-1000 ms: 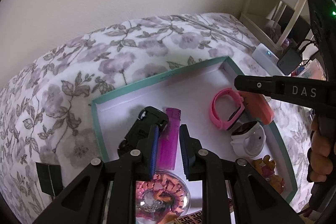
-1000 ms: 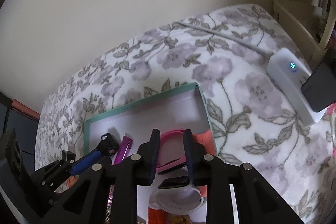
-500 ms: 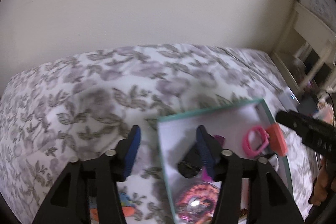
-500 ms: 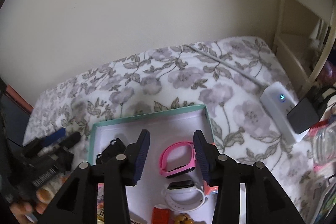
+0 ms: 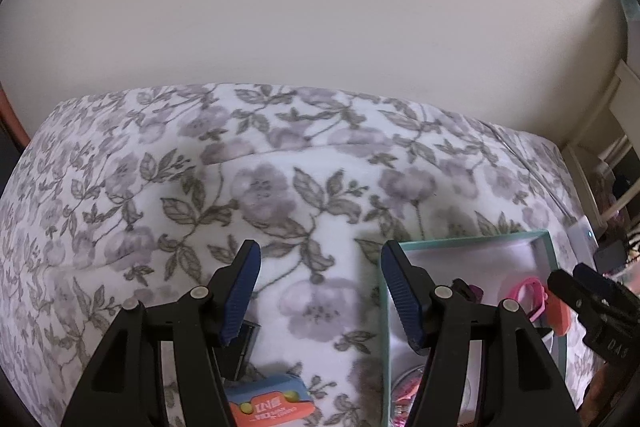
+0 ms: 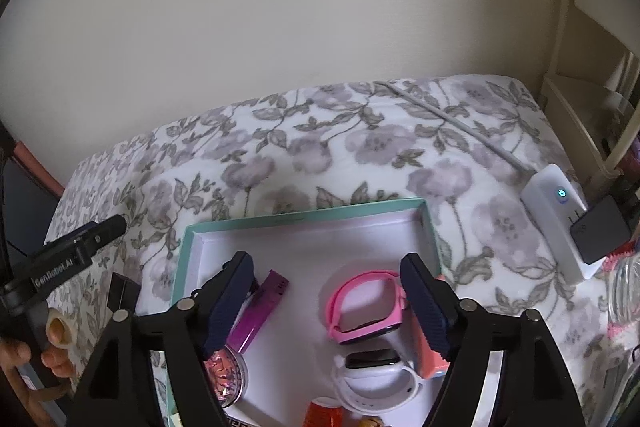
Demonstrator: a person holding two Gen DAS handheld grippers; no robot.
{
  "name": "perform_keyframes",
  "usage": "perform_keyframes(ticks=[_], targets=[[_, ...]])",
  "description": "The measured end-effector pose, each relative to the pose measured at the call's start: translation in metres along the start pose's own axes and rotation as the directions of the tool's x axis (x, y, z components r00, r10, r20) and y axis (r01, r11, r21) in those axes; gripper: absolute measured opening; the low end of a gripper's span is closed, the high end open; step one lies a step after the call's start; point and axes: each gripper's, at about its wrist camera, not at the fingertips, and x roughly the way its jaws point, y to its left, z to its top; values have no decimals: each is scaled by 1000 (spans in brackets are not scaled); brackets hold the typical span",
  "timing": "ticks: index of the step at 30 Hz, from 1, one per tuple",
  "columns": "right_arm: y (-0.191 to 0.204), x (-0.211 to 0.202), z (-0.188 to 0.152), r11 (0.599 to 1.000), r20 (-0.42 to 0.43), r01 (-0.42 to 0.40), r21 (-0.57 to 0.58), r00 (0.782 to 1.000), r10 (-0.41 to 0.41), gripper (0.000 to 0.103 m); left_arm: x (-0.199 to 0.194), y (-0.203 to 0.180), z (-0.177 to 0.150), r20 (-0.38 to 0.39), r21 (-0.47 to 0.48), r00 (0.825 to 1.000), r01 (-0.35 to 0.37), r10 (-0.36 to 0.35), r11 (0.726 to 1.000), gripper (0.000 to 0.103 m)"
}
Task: Organize rigid objects
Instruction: 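Move the left tool to the black charger while right moves to the orange case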
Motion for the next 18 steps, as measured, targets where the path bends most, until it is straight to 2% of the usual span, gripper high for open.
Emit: perform_keyframes(ticks=[1, 3, 6, 9, 15, 18], targets=[[1, 1, 0, 1000, 0, -3, -2, 1000, 3, 85, 0, 1, 0, 0, -4, 1000, -5, 5, 1000, 73], [5, 3, -1, 1000, 1, -13, -7, 1000, 13, 92, 1, 4, 0, 4, -15, 1000, -7, 7, 1000, 82], [10, 5, -2, 1000, 3, -23, -18, 1000, 23, 100, 2, 7, 1, 1, -24, 1000, -4, 4, 1000, 83], [13, 7, -3, 999, 6, -33, -25, 999, 33, 103, 5, 6, 0, -3, -24, 1000, -5, 5, 1000, 84], [15, 5, -2, 998, 37, -69, -11, 997, 69, 103, 8, 11, 0, -13, -54, 1000, 2, -3, 999, 95], [18, 2, -2, 996, 62, -87, -19, 994, 88, 103, 7, 17, 2, -7, -71, 1000, -8, 8, 997, 96]])
